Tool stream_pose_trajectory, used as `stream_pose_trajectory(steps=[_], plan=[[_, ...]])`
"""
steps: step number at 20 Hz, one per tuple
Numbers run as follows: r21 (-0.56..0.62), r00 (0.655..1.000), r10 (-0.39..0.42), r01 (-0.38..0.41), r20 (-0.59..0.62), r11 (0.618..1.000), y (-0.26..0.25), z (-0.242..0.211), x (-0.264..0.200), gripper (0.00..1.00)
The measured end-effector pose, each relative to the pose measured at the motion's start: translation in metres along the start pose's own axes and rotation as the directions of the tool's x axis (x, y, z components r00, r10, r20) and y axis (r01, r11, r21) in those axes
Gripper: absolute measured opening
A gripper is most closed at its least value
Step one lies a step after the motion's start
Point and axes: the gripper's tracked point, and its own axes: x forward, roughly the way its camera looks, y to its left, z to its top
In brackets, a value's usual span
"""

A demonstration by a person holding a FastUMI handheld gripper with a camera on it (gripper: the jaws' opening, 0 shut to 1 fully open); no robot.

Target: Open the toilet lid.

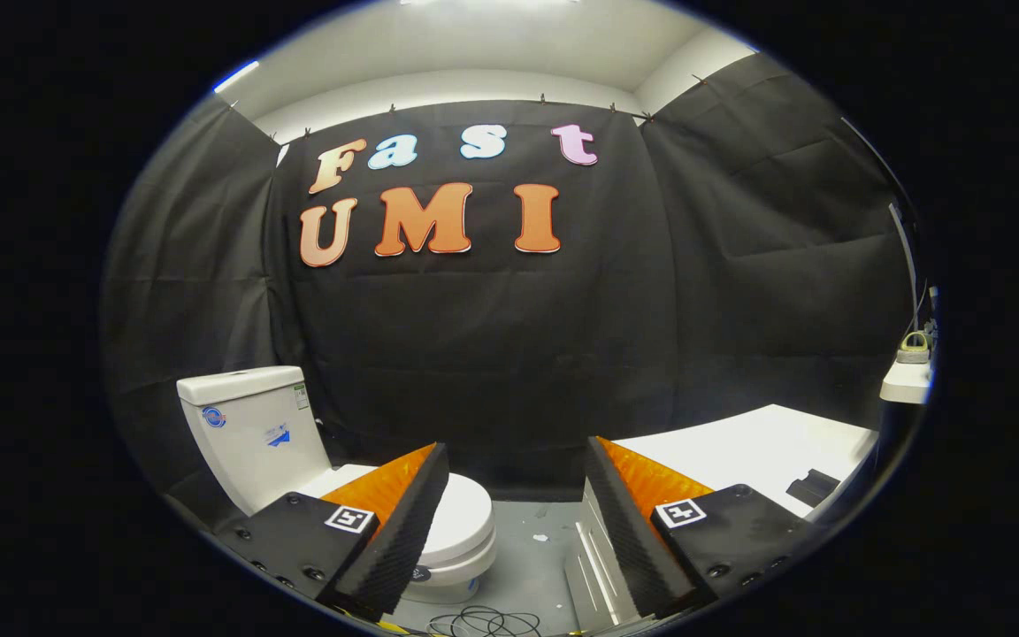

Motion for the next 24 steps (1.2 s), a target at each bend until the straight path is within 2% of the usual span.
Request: stream_pose_trajectory(steps=[11,17,21,24], plan=[[-0.005,1.000,-0.001,0.001,0.001,1.000,0.000,0.000,0.001,1.00],[-0.017,0.999,-0.047,0.048,0.006,0.999,-0.012,0.001,-0.001,0.98],[-0.041,0.999,-0.024,0.022,-0.044,0.999,-0.001,-0.014,0.005,0.98],[-0.068,0.996,0.048,-0.053,-0.077,0.996,0.031,-0.021,0.005,0.98]])
